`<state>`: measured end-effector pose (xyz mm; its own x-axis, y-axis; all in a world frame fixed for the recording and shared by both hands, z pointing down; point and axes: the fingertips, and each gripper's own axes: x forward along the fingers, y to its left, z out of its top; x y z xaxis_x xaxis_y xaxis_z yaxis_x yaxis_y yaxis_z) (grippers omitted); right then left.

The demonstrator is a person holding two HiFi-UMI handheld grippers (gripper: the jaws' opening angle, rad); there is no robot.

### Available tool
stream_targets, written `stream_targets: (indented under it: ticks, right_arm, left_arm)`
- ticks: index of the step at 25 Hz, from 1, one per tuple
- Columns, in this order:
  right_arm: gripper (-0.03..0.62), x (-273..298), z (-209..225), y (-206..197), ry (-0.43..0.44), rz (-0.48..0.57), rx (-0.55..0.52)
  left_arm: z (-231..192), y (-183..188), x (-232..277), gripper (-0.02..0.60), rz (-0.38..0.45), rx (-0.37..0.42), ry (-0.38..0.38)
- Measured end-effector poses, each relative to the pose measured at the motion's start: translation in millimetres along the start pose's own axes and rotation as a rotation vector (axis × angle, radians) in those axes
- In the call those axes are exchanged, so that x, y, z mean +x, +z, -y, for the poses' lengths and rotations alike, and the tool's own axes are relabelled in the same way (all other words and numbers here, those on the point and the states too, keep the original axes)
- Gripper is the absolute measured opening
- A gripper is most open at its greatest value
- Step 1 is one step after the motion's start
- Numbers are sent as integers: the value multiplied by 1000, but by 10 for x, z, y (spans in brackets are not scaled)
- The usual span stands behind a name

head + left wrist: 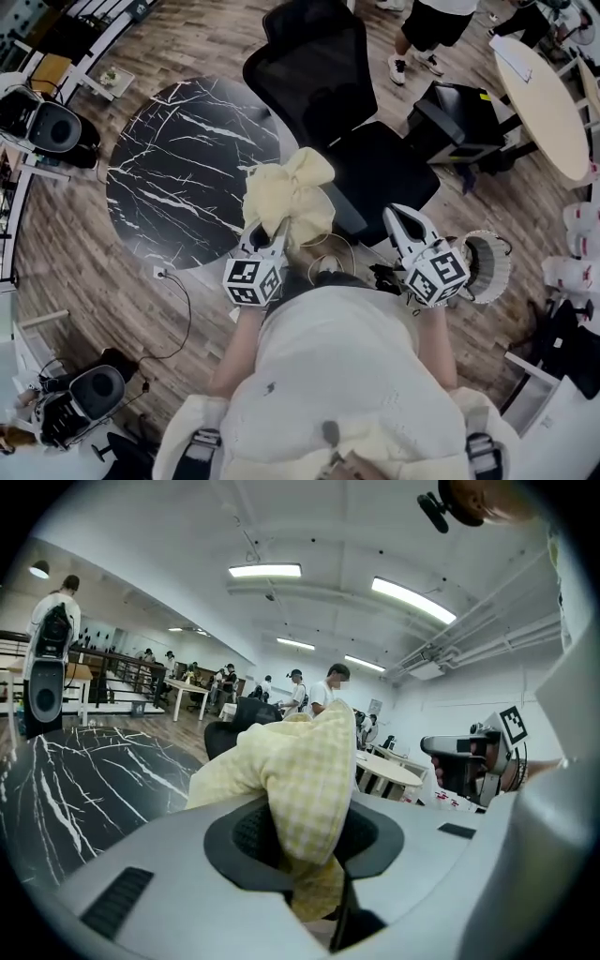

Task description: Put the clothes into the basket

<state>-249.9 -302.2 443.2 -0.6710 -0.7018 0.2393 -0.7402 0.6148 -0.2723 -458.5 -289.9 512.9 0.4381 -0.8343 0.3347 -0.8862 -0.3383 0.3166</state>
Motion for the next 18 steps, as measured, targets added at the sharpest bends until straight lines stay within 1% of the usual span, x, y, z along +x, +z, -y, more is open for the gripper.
stream_targets:
  ticks: [3,8,12,18]
  right_arm:
    - [8,-64,60,71,-5,20,-5]
    - [9,-193,122,238,-2,58,-21]
    - [8,-314,84,468,22,109,-46]
    - [8,-421,-23,763,30,155,-90]
  left_arm:
    - [112,102,22,123,29,4,-27]
    - [305,282,11,123,69,40,-64]
    - [437,483,-12,123,101,80,-85]
    - [600,860,-101,123,177,107,-101]
